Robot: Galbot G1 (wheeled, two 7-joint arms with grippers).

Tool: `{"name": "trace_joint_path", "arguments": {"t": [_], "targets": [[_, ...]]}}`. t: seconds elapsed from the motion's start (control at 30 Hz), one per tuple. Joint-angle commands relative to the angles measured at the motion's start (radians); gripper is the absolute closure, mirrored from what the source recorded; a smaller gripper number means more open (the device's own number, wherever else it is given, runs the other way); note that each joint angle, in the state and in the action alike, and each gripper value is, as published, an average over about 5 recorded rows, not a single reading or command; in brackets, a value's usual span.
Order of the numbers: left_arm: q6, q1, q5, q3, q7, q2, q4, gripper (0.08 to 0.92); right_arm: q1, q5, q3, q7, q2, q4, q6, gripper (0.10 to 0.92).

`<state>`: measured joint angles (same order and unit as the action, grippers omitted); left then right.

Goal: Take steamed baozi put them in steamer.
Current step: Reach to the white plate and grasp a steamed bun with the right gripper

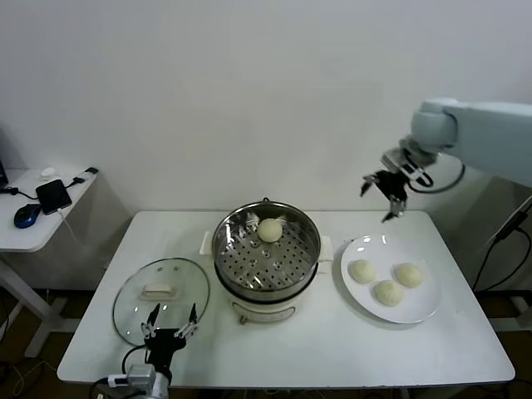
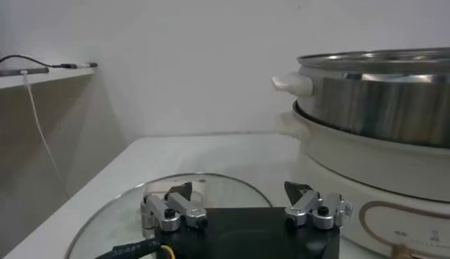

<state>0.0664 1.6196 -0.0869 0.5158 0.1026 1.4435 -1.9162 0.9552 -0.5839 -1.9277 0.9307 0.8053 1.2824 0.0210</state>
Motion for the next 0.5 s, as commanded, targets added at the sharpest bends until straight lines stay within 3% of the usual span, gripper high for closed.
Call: {"name": "trace_joint_path", "arguments": {"t": [0.03, 0.5], "targets": [[0.0, 0.0, 0.0, 0.0, 0.0, 0.0, 0.0, 0.177, -0.126, -0.081, -0.012, -0.089, -0.176, 0.11, -0.289, 0.203], [-0.003, 0.015, 0.002, 0.016, 0.004, 0.008, 0.014, 0.177, -0.569, -0.005, 0.365, -0.106, 0.031, -0.232, -0.278, 0.203]]}}
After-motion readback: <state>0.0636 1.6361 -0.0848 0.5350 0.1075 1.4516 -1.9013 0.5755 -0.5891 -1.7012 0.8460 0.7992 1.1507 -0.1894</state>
